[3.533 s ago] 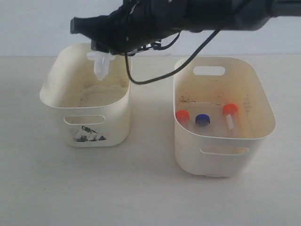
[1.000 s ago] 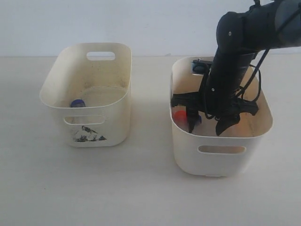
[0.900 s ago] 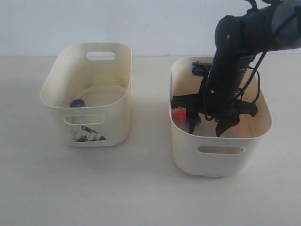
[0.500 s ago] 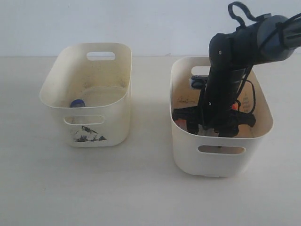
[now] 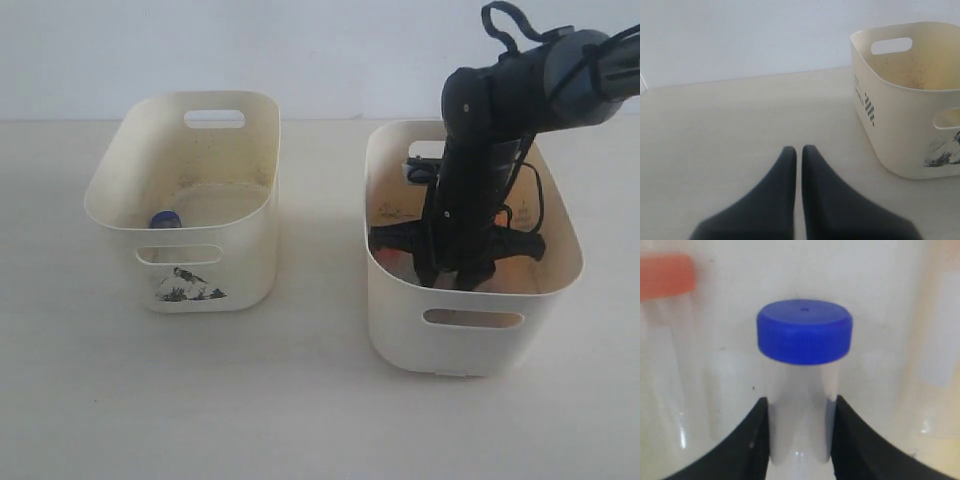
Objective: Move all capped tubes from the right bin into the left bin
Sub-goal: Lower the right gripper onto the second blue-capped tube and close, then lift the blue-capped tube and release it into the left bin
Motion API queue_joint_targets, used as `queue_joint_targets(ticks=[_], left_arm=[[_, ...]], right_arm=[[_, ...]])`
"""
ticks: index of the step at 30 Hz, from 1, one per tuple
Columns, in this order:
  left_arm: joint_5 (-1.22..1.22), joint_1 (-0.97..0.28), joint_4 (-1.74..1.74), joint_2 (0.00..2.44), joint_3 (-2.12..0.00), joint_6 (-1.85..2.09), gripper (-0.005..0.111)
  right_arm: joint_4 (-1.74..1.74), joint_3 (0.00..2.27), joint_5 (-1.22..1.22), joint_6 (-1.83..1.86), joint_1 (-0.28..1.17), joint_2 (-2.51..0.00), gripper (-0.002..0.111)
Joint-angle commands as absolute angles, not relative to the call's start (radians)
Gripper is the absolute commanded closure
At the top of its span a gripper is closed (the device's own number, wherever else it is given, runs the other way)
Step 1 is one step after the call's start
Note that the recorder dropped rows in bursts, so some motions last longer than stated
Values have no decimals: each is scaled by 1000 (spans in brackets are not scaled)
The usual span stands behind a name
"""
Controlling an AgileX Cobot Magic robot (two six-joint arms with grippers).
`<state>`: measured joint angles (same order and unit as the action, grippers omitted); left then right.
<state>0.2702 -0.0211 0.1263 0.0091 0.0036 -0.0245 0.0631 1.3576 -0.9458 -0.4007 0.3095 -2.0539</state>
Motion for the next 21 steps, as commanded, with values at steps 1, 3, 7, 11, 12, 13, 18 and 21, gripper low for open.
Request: queue_joint_targets(ticks=[1, 3, 7, 11, 12, 13, 18, 21], left_arm=[[261, -20, 115, 7, 0, -36, 102], [261, -20, 115, 7, 0, -36, 102], [261, -20, 115, 7, 0, -36, 102], [261, -20, 115, 7, 0, -36, 102], [261, -20, 115, 7, 0, -36, 102], [261, -20, 115, 7, 0, -36, 102], [261, -20, 115, 7, 0, -36, 102], [261, -20, 115, 7, 0, -36, 102]], right_arm=[[17, 1447, -979, -388, 308, -1975, 107], [14, 1467, -959, -359, 308, -1941, 107], [0, 1481, -887, -344, 308, -1864, 107], [0, 1481, -831, -344, 310, -1815, 107], [0, 1481, -826, -344, 310, -1808, 107], [0, 1481, -823, -339, 310, -1803, 107], [60, 1481, -801, -281, 321, -1766, 107], [198, 1481, -722, -174, 366, -1735, 107]])
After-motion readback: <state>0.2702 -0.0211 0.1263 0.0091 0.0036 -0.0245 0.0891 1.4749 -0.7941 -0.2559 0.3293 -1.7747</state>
